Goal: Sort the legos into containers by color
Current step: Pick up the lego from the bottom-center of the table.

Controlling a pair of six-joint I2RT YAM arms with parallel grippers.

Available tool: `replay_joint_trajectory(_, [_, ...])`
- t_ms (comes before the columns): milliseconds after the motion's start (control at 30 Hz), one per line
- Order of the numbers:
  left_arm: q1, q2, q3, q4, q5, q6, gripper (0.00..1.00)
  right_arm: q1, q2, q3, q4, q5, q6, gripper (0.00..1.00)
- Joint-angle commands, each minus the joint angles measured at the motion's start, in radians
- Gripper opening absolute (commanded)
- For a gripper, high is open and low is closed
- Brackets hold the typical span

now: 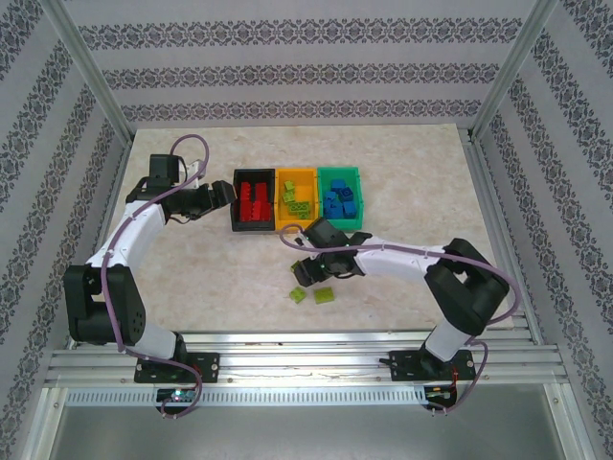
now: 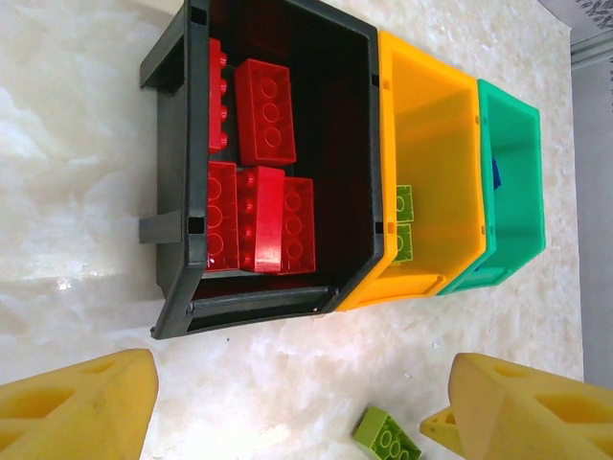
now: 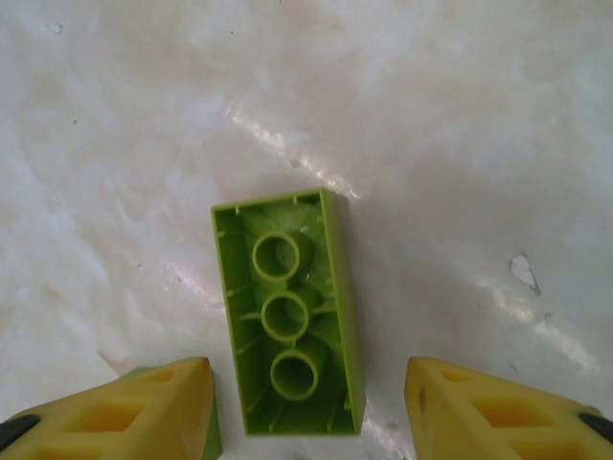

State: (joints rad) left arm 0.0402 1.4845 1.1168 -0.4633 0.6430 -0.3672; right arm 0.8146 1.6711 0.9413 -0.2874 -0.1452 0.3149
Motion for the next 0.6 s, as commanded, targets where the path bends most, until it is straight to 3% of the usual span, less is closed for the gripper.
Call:
replay_joint_trajectory(0, [-0.006,0.006,0.020,-0.022,-0.011,0.028,0.80,0.013,0.043,0.051,-0.012,0.019,0.015,0.56])
replay_joint_trajectory(267, [-0.004,0.046,0.040,-0.013,0.014,0.009,0.80,0.017,0.115,0.077,0.001,0.003,0.027,0.56])
replay_joint_trajectory(467, [0.008,0.165,0.221,-0.213,0.016,0.098,0.80,0.017,0.128,0.078,-0.019,0.009,0.006,0.57])
replay_joint_trajectory(567, [0.015,0.201,0.258,-0.228,0.060,0.092,0.80,0.017,0.127,0.076,-0.024,0.017,0.003,0.57])
